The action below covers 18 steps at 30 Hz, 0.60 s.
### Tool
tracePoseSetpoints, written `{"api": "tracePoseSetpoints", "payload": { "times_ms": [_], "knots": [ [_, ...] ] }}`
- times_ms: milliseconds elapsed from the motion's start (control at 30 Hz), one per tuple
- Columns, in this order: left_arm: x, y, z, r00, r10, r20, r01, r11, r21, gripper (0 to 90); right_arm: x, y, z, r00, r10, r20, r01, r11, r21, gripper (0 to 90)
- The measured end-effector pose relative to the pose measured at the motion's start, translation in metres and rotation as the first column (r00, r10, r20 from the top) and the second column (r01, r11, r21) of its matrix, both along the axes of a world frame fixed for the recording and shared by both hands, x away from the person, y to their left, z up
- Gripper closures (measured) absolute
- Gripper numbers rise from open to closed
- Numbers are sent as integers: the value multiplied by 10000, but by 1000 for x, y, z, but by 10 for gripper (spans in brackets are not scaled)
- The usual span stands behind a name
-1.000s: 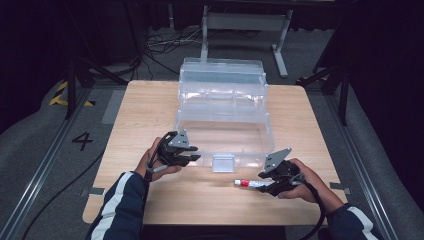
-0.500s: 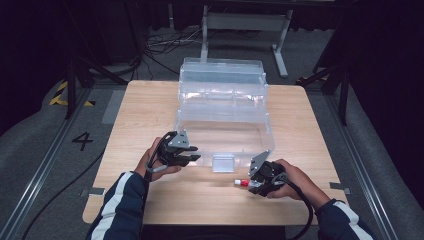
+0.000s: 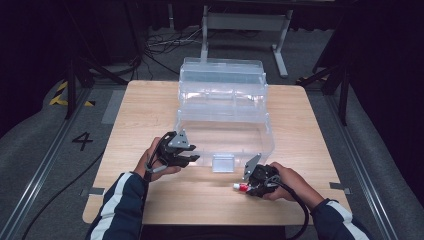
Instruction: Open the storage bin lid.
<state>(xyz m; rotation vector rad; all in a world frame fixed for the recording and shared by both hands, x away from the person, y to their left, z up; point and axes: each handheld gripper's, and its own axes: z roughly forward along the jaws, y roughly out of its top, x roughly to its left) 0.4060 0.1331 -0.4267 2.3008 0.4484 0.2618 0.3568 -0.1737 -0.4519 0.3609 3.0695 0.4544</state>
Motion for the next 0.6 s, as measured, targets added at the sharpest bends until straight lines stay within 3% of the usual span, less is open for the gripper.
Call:
{"api": "tracePoseSetpoints", "payload": {
  "times_ms": [167,233,367,433,600],
  "knots": [
    [-2,-1,4,9995,295,146,-295,9996,-45,476,2,-3,0,9999,128,-33,-128,9999,-29,708],
    [-5,-2,9,9974,564,447,-565,9984,9,426,3,-4,0,9998,136,-113,-135,9999,82,709],
    [-9,0,14,9948,790,648,-775,9967,-250,339,2,-5,0,9999,117,-20,-117,9998,144,709],
    [-13,1,19,9896,1072,959,-1035,9937,-428,311,1,-7,0,10000,92,24,-92,9999,83,708],
    [-16,6,22,9844,1472,966,-1412,9878,-662,265,2,-8,0,10000,5,23,-5,9999,127,709]
  ]
}}
